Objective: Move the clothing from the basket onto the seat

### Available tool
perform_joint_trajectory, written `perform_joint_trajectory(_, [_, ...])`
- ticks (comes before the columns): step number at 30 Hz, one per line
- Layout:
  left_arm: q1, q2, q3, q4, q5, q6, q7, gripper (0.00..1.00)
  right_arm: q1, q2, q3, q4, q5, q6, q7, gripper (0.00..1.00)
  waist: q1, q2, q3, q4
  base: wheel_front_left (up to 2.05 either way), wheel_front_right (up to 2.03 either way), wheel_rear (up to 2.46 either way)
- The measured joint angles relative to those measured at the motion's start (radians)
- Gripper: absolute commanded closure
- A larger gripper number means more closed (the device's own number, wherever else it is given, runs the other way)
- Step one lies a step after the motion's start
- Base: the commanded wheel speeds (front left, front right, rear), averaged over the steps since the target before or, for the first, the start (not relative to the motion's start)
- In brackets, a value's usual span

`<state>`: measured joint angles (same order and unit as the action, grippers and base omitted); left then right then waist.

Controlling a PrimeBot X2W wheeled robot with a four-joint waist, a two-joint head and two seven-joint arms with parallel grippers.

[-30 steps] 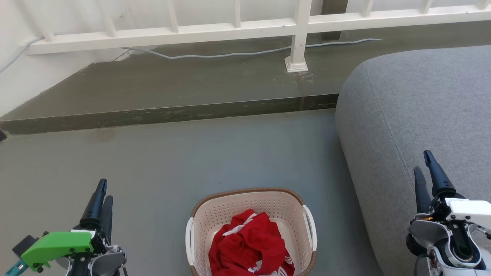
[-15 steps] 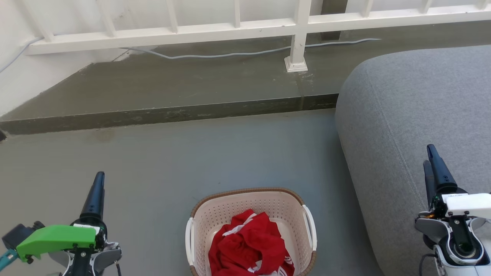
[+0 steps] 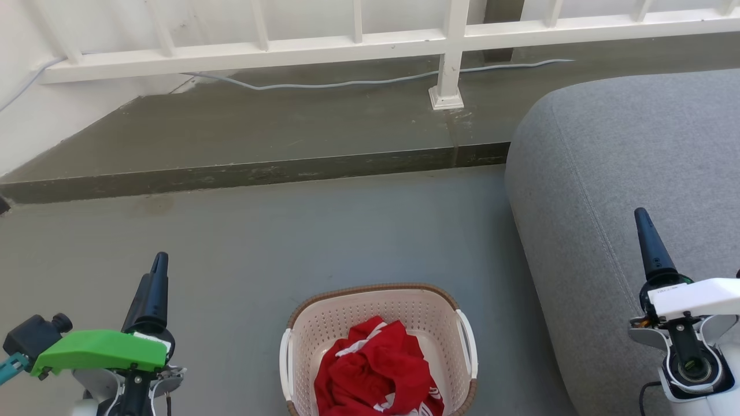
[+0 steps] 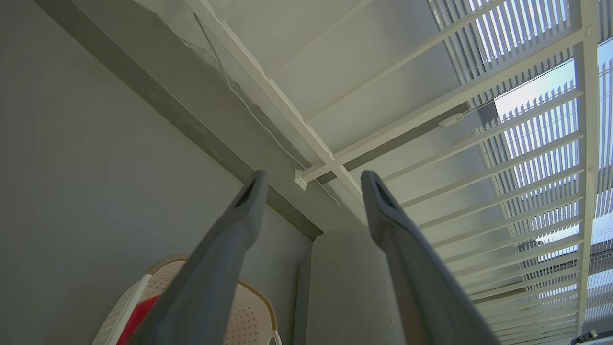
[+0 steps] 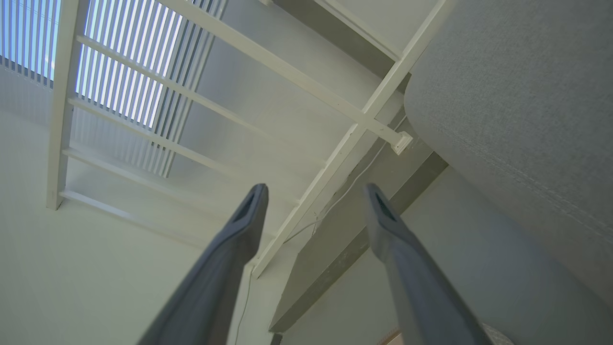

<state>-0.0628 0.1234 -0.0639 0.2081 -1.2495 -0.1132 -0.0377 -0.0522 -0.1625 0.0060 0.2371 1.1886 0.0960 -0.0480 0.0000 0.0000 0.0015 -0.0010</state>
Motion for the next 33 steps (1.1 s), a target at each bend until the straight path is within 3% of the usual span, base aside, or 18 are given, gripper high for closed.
perform_joint_trajectory(33, [-0.019, 0.053, -0.146, -0.068, 0.549, 0.097, -0.111, 0.00, -0.023, -0.086, 0.163, -0.012, -0.565, -0.092, -0.102, 0.00, 0.0000, 0.0000, -0.004, -0.003, 0.00, 0.00, 0.00])
